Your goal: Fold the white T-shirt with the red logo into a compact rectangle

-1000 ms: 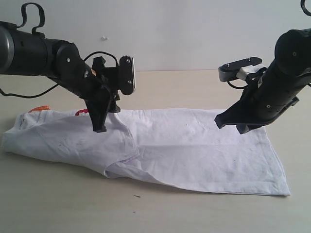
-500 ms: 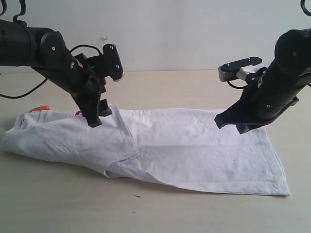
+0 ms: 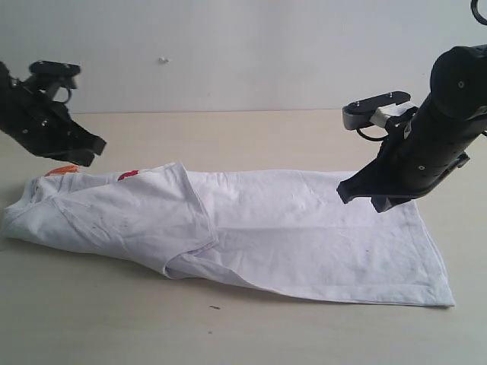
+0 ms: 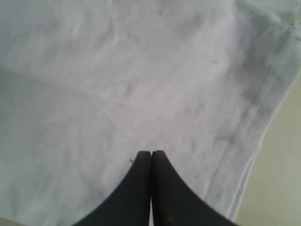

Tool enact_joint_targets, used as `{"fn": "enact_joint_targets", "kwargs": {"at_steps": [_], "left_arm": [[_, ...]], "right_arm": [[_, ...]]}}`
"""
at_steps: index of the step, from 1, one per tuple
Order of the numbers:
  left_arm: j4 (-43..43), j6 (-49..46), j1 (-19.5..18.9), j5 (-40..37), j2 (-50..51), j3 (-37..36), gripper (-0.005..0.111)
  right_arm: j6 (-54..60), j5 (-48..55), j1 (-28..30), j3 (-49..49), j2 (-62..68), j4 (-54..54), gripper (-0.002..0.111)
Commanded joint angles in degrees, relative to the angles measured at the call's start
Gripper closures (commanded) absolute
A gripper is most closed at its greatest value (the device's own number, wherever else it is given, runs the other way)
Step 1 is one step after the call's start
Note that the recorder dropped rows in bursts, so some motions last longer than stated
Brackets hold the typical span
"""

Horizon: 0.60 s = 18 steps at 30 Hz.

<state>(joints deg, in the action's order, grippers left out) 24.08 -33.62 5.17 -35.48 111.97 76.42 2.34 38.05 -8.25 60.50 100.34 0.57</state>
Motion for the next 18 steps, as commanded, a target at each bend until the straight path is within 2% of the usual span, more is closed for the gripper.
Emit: {"fn": "enact_joint_targets", "kwargs": {"at_steps": [1, 7, 11, 14, 18], "left_arm": [[8.50, 0.73, -6.22, -4.65, -0.04, 0.37, 0.107], [8.14, 0.61, -12.35, -9.96, 2.57, 0.37, 0.107], [8.14, -3.11, -15.69, -12.54, 3.24, 0.37, 0.104], [8.25, -4.66, -18.70, -15.13, 3.35, 0.37, 0.084], [11.57, -4.28, -22.44, -17.10, 3.63, 0.37, 0.040]], "right_arm": [[0.61, -0.09, 0.24, -0.22, -0.59, -0.24, 0.108], [0.61, 0.09, 0.24, -0.22, -0.59, -0.57, 0.108], [0.61, 0.20, 0.24, -0.22, -0.59, -0.57, 0.108], [0.61, 0.20, 0.24, -0.22, -0.37, -0.57, 0.108], [0.61, 0.09, 0.24, -0.22, 0.11, -0.57, 0.108]]}}
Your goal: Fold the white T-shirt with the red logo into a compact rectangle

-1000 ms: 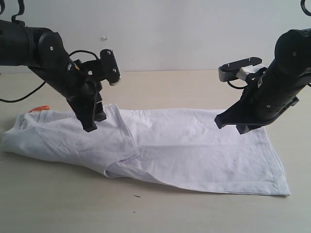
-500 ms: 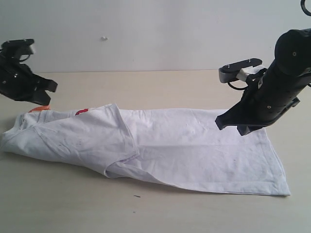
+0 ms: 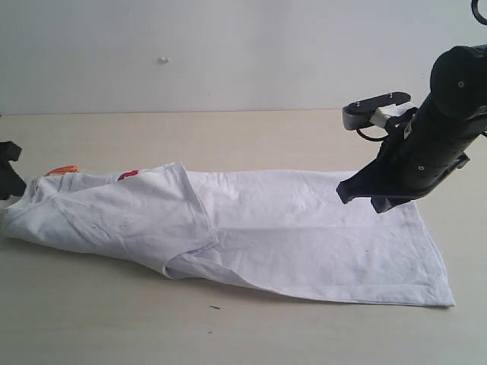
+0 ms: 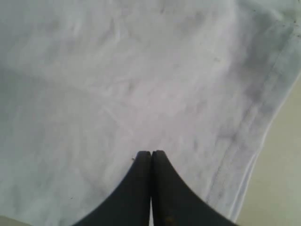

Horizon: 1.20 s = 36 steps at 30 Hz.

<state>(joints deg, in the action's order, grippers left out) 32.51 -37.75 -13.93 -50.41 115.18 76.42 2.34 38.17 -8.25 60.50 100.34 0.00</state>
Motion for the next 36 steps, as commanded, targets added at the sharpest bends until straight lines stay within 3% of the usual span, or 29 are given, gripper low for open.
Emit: {"fn": "enact_joint_targets", "kwargs": {"at_steps": [1, 6, 11, 20, 25, 30, 32, 34, 35, 36], "left_arm": [[3.11, 0.45, -3.89, -2.92, 0.67, 0.37, 0.033], [-0.65, 0.29, -4.31, -4.68, 3.40, 0.37, 0.024], [5.59, -5.63, -4.31, -4.66, 5.42, 0.37, 0.024], [9.39, -10.29, -4.31, -5.93, 8.71, 0.37, 0.025], [15.45, -19.55, -4.31, -13.61, 8.71, 0.37, 0.025], [15.47, -18.69, -1.47, -15.12, 8.87, 0.13, 0.025], [15.54, -18.58, -0.05, -15.10, 8.87, 0.00, 0.032], [14.83, -18.58, 1.23, -13.25, 8.97, 0.00, 0.067], [14.94, -18.58, 1.50, -13.10, 9.00, 0.00, 0.097], [15.20, -18.78, 1.77, -13.21, 9.00, 0.00, 0.105]], "right_arm": [[0.61, -0.03, 0.24, -0.22, 0.28, 0.00, 0.108], [0.90, 0.09, 0.24, -0.22, 0.63, 0.00, 0.108], [1.03, 0.73, 0.24, -0.22, 0.63, 0.00, 0.108], [1.25, 0.95, 0.24, -0.22, 0.63, 0.00, 0.108], [1.35, 0.93, 0.24, -0.22, 0.63, 0.00, 0.108], [1.50, 0.93, 0.24, -0.22, 0.63, 0.00, 0.108], [1.50, 0.93, 0.24, -0.22, 0.63, 0.00, 0.108], [1.50, 0.93, 0.24, -0.22, 0.63, 0.00, 0.108], [1.48, 0.93, 0.24, -0.22, 0.63, -0.34, 0.108], [1.48, 0.93, 0.24, -0.22, 0.63, -0.49, 0.108]]}}
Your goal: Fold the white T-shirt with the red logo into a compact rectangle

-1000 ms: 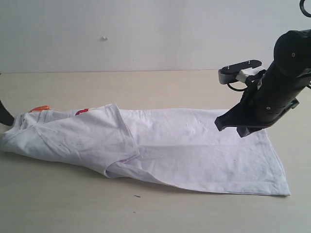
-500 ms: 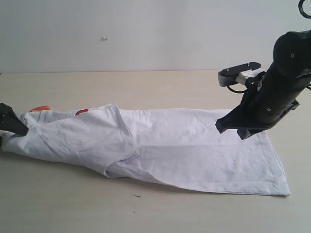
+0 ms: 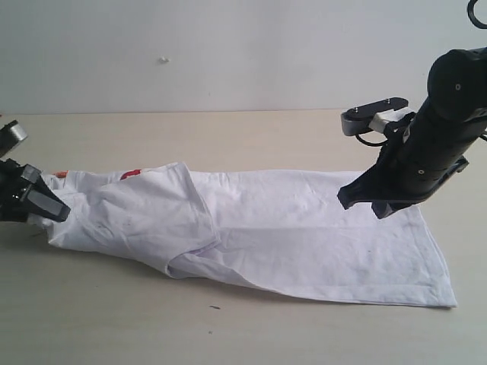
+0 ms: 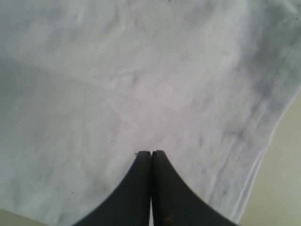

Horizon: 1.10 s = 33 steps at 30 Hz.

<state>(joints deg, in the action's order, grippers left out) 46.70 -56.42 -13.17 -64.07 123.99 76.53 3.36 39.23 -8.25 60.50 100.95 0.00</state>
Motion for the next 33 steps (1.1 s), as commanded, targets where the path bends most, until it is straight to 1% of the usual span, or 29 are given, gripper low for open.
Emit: {"fn": "enact_joint_targets", "kwargs": {"at_steps": [1, 4, 6, 10, 14, 16, 18, 20, 22, 25, 33], "left_arm": [[1.13, 0.02, 1.01, 0.02, 0.19, -0.11, 0.105], [0.78, 0.75, 0.88, -2.55, -0.60, -0.11, 0.107], [0.06, 1.55, 0.04, -3.60, -2.26, -0.11, 0.107], [-4.76, 6.54, -4.22, -4.58, -8.70, -0.11, 0.107], [-5.18, 9.21, -8.50, -5.89, -14.72, -0.11, 0.107], [-5.30, 10.27, -9.62, -5.89, -17.56, -0.11, 0.107], [-4.61, 11.11, -9.63, -5.89, -19.33, -0.11, 0.107], [-1.30, 11.72, -8.82, -5.89, -20.95, -0.11, 0.107], [2.73, 11.72, -6.85, -5.89, -22.10, -0.11, 0.107], [6.19, 11.72, -2.01, -5.89, -23.16, -0.11, 0.107], [11.84, 12.13, 11.24, -5.89, -23.41, -0.11, 0.107]], "right_arm": [[0.46, -0.13, 0.24, -0.22, 0.02, -0.61, 0.108], [0.46, 0.09, 0.24, -0.22, 0.02, -0.71, 0.108], [0.46, 0.55, 0.24, -0.22, 0.02, -0.71, 0.108], [0.46, 1.46, 0.24, -0.22, 0.02, -0.71, 0.108], [0.46, 1.11, 0.24, -0.22, 0.02, -0.71, 0.108], [0.46, 0.89, 0.24, -0.22, 0.02, -0.71, 0.108], [0.46, 0.53, 0.24, -0.22, 0.02, -1.14, 0.108], [0.46, 0.03, 0.24, -0.22, 0.02, -1.62, 0.108], [0.46, -0.23, 0.24, -0.22, 0.02, -1.89, 0.108], [0.46, -0.12, 0.24, -0.22, 0.02, -2.18, 0.108], [0.46, 0.17, 0.24, -0.22, -0.11, -2.55, 0.108]]}}
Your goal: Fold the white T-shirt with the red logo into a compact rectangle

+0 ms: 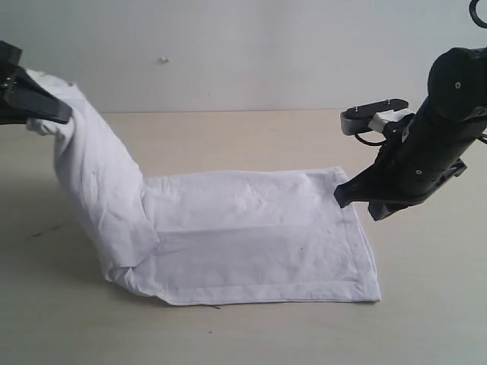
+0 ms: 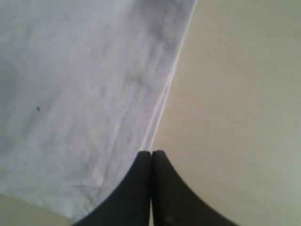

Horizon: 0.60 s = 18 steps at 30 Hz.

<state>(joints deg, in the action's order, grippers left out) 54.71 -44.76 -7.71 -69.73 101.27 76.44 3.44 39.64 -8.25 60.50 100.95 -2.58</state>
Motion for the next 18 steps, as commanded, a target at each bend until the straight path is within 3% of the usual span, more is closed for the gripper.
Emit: {"fn": "enact_joint_targets", "kwargs": {"at_steps": [1, 8, 18], "left_arm": [[3.95, 0.58, 7.66, 0.32, -0.69, -0.02, 0.107], [4.42, 2.18, 20.29, 10.34, -0.07, -0.02, 0.107], [4.91, 3.29, 33.62, 22.75, 5.17, 0.21, 0.107]], "right_arm": [[0.38, -0.35, 0.24, -0.22, -0.26, 0.54, 0.108], [-17.17, -0.64, 0.24, -0.22, -3.70, 17.00, 0.108], [-17.01, 2.38, 0.24, -0.22, -7.35, 17.99, 0.108]]}}
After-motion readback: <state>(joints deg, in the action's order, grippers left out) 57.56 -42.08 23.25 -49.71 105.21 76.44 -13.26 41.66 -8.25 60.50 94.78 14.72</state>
